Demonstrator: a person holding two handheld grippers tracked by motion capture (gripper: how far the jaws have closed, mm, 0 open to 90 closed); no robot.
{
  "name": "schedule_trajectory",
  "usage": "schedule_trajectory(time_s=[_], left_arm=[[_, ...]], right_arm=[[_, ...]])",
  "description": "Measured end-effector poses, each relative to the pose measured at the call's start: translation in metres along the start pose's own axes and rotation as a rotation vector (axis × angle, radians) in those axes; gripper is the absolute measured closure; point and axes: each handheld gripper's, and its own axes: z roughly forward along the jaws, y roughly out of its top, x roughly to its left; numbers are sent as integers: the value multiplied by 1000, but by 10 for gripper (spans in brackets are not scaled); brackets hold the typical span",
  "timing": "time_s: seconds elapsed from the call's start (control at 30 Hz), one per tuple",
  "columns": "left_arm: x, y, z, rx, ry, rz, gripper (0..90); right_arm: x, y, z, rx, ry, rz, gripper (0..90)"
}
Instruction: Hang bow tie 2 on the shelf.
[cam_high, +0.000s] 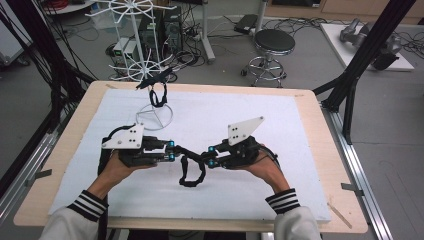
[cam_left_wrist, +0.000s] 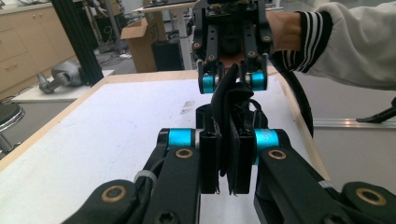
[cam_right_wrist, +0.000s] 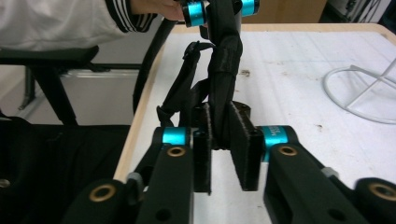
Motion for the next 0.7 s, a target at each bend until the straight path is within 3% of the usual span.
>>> schedule_trajectory(time_s=[0.07, 0.13, 0.17, 0.2, 0.3, 0.33, 0.7], left_arm=[[0, -1, 0, 10, 12, 1, 851], [0, -2, -1, 9, 18, -5, 851], [0, -3, -2, 12, 25, -5, 851], [0, -3, -2, 7, 30, -10, 851], [-1, -3, -5, 4, 49, -13, 851], [-1, -4, -7, 4, 55, -11, 850], [-1, -5, -27, -13, 138, -26, 850]], right_arm=[[2, 0, 2, -3, 6, -15, 575], [6, 1, 3, -5, -42, -33, 270], [6, 1, 5, -9, -71, -24, 156], [6, 1, 6, -5, -98, -28, 101], [8, -1, 4, -1, -111, -32, 88], [9, -2, 3, -9, -127, -37, 37], [18, -27, -24, -84, -341, 61, 16]])
